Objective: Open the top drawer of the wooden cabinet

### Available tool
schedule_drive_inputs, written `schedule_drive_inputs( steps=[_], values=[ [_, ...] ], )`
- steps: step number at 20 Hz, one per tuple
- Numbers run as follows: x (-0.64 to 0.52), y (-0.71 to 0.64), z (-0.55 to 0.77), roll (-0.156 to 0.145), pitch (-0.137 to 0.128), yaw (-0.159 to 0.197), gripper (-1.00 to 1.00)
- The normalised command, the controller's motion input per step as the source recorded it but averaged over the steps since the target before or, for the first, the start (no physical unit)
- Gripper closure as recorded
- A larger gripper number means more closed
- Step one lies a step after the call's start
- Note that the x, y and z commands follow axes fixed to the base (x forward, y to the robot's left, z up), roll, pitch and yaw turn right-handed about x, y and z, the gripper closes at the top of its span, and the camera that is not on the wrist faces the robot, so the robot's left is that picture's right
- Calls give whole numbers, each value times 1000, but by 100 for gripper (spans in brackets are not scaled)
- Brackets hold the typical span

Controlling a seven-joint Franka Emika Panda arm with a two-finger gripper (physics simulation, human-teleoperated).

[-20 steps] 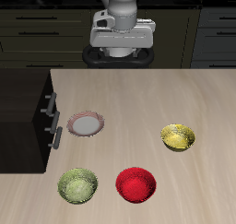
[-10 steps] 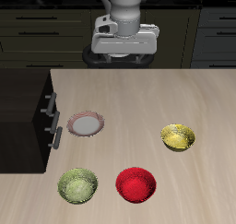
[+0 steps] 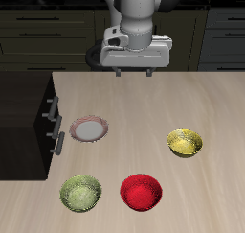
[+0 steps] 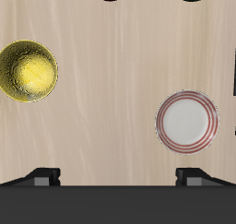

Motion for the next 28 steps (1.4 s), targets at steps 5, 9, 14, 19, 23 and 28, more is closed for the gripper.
schedule_drive_inputs(
  steps=[5,9,14,19,23,28],
  values=[
    [217,56,-68,-17,7,1,-100],
    [165,-10,-102,-13,21,-7,-100],
    [118,-62,0,-27,-8,7,-100],
    [118,-80,-4,-20,2,1,-100],
    [120,-89,42,-27,-16,-4,-100],
    [182,-30,39,-9,-18,3,-100]
  ],
)
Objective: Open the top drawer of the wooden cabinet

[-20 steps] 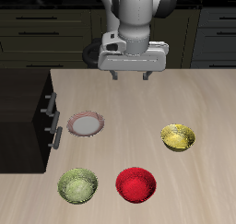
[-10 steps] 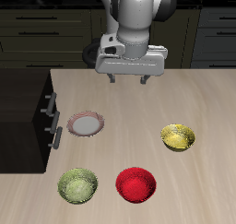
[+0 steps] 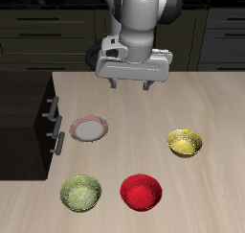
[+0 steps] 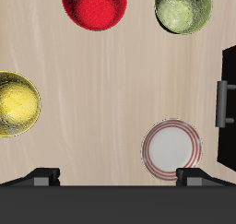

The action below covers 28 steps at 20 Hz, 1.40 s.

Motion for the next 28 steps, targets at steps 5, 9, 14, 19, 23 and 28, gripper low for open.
schedule_drive_inputs(
  steps=[5,9,14,19,23,28],
  values=[
    [166,-77,9,-26,-2,15,-100],
    [228,-159,33,-27,1,-6,-100],
    [143,-19,37,-22,0,-4,-100],
    [106,-23,43,-33,-21,40,-100],
    [41,-237,82,-123,-47,69,-100],
    [90,-346,2,-152,-32,95,-100]
  ],
)
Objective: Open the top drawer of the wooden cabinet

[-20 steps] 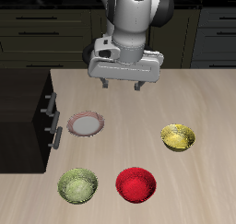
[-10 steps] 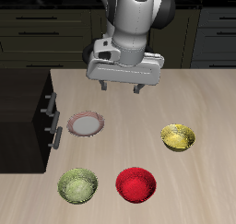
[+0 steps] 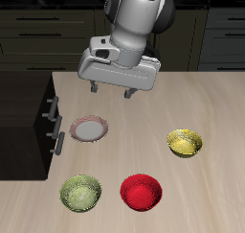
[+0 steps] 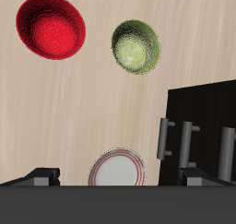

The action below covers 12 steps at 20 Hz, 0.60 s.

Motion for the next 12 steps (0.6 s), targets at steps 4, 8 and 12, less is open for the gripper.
schedule_drive_inputs(
  steps=[4,8,12],
  values=[
    [23,-323,-34,-180,-25,86,-100],
    [-26,-216,-9,-107,-10,63,-100],
    [-67,-250,43,-176,-14,37,-100]
  ],
)
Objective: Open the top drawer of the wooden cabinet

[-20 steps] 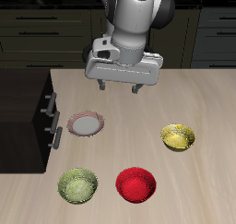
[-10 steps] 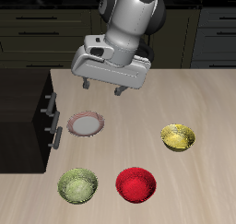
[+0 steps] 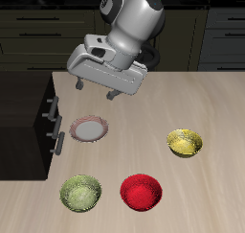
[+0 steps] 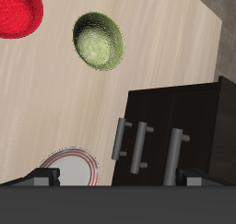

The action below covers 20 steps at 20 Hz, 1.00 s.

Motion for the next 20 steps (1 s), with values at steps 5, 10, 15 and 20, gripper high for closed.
schedule_drive_inputs(
  steps=[5,10,15,20],
  values=[
    [-67,-158,23,-119,-8,26,-100],
    [-26,-274,53,-153,-25,3,-100],
    [-41,-211,-8,-114,1,-25,-100],
    [-15,-24,-33,-8,-40,42,-100]
  ],
)
